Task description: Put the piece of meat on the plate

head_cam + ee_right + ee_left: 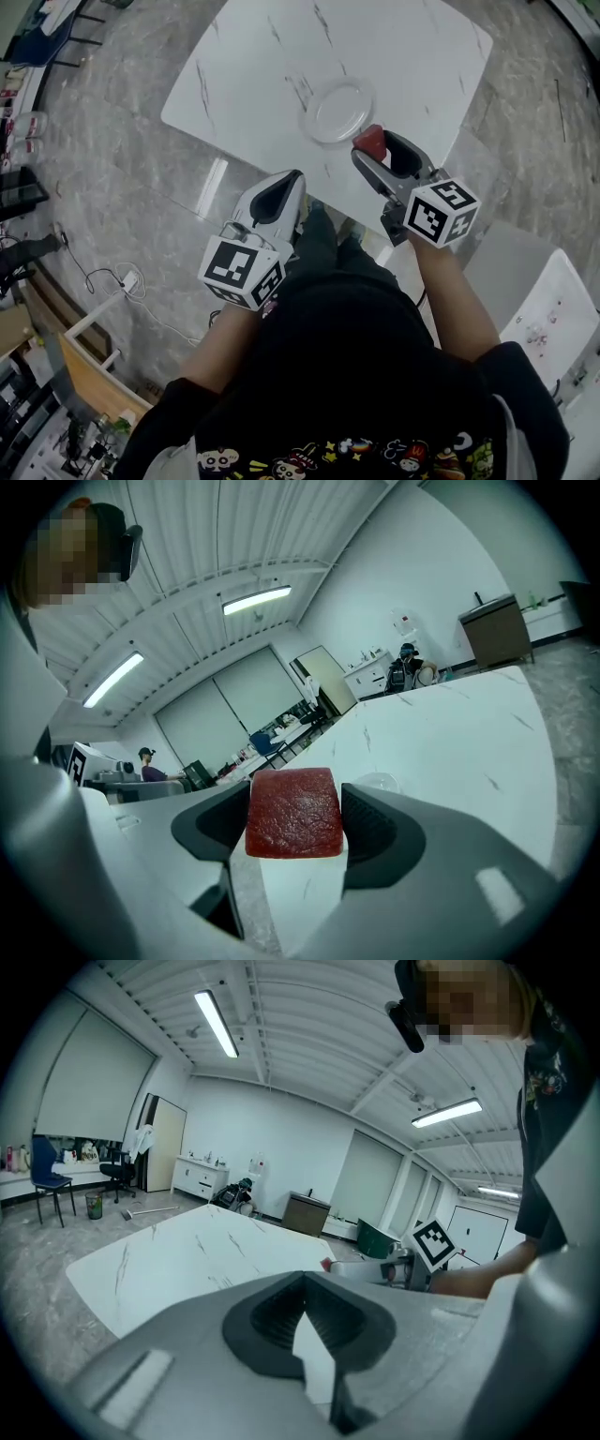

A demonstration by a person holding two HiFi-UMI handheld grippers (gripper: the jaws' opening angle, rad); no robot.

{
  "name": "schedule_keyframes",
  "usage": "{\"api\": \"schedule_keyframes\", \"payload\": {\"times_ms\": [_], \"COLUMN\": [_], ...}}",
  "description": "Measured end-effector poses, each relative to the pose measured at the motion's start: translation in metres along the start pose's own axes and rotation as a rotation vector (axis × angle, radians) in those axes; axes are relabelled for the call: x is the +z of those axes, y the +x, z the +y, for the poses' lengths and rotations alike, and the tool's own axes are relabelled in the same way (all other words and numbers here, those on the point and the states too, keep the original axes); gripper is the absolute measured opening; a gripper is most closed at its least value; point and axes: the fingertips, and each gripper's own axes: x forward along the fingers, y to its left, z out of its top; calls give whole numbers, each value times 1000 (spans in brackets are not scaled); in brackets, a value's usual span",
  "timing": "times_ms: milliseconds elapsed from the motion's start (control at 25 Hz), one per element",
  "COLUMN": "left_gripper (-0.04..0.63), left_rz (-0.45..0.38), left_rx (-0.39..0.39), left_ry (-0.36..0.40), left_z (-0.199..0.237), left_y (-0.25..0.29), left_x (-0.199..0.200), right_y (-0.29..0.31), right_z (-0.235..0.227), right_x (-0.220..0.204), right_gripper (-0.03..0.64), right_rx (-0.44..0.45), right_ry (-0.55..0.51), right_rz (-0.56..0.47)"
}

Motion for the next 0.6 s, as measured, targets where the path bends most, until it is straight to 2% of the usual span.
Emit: {"api": "schedule_keyframes", "payload": {"times_ms": [360, 600], "left_gripper": [0, 0], "left_rz": [41, 50], "left_rx": [-24, -2], "left_ry": [-60, -99], "left_z": [37, 62], "left_y": [20, 22], "left_x": [-15, -25], "right_y": [68, 107], "right_z": [-40, -67], "right_x": [-17, -28], "right_gripper": [331, 331], "right_rx": [-63, -118], "right_ry": [-42, -138], "right_rz": [101, 179]}}
